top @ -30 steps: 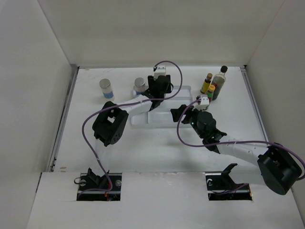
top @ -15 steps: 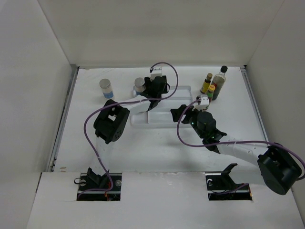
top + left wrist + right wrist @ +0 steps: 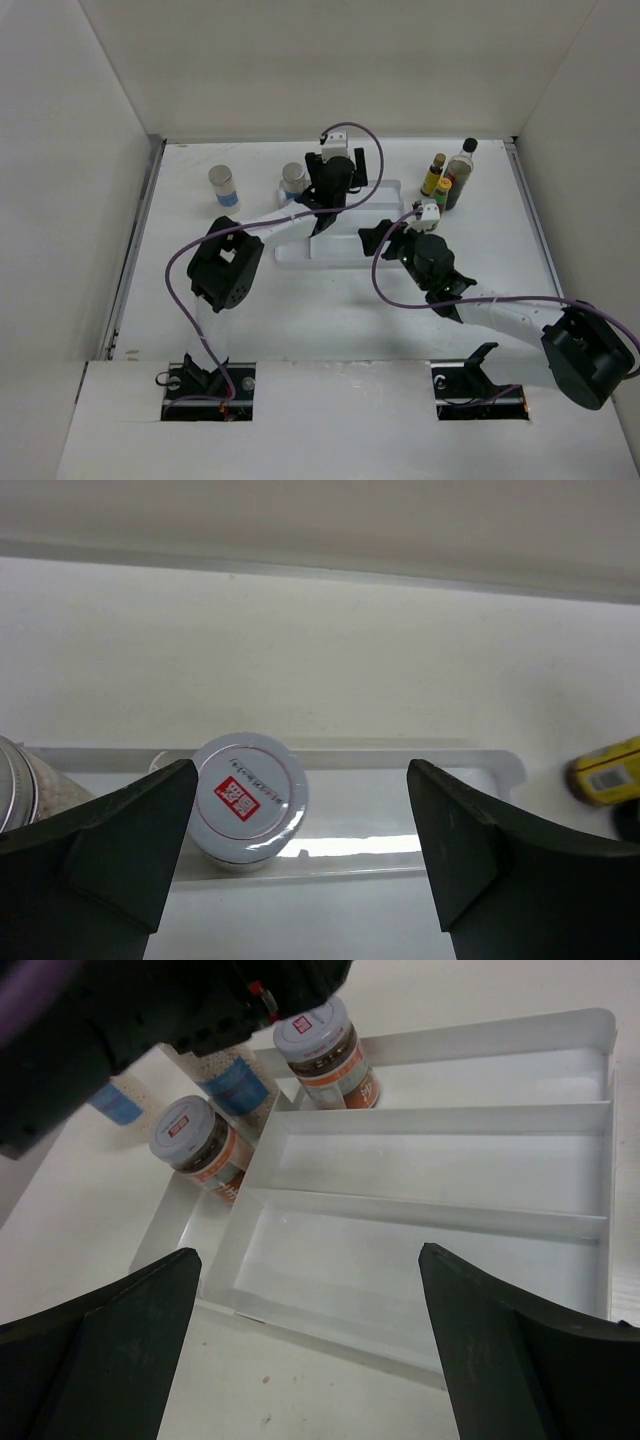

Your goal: Organize the condiment bottles

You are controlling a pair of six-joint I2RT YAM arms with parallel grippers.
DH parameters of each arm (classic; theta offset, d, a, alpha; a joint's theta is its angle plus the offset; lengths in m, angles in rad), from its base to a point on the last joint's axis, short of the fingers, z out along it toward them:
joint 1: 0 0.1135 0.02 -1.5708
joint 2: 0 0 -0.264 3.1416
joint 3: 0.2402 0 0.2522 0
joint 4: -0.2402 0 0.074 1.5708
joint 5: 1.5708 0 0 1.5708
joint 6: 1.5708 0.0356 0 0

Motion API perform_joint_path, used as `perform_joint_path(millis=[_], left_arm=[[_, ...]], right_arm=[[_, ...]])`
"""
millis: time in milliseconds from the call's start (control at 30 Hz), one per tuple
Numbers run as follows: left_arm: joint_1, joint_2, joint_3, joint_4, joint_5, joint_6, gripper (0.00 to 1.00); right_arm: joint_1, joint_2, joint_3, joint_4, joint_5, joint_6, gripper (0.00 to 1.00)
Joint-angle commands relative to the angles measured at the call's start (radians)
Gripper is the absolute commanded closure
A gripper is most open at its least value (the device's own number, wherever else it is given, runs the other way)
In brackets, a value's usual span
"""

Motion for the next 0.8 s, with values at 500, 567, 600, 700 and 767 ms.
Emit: perform_joint_path(millis=[500,567,600,700,767], left_arm=[[0.365,-0.461,-0.150,-0.308,-0.094,-0.171,0.10],[0.416,-0.441,-0.187,-0.317,-0.126,-0.180,0.10],[0.433,-0.431,-0.201,-0.317,-0.140,-0.182,0.10],[0.467,-0.400,-0.223,-0.308,-0.146,-0.183,0.10],[0.479,-0.372,-0.210,-0.309,-0.134,-0.182,0.10]], right_arm=[[0.001,-0.023,0.009,0.055,0.014,0.002,0.02],[0.001,-0.016,0.010,0.055,0.014,0.004,0.01],[0.001,-0.008,0.012,0.055,0.014,0.004,0.01],[0.001,0.000,0.017,0.055,0.014,0.001,0.01],[0.001,0.006,0.017,0.055,0.014,0.002,0.01]])
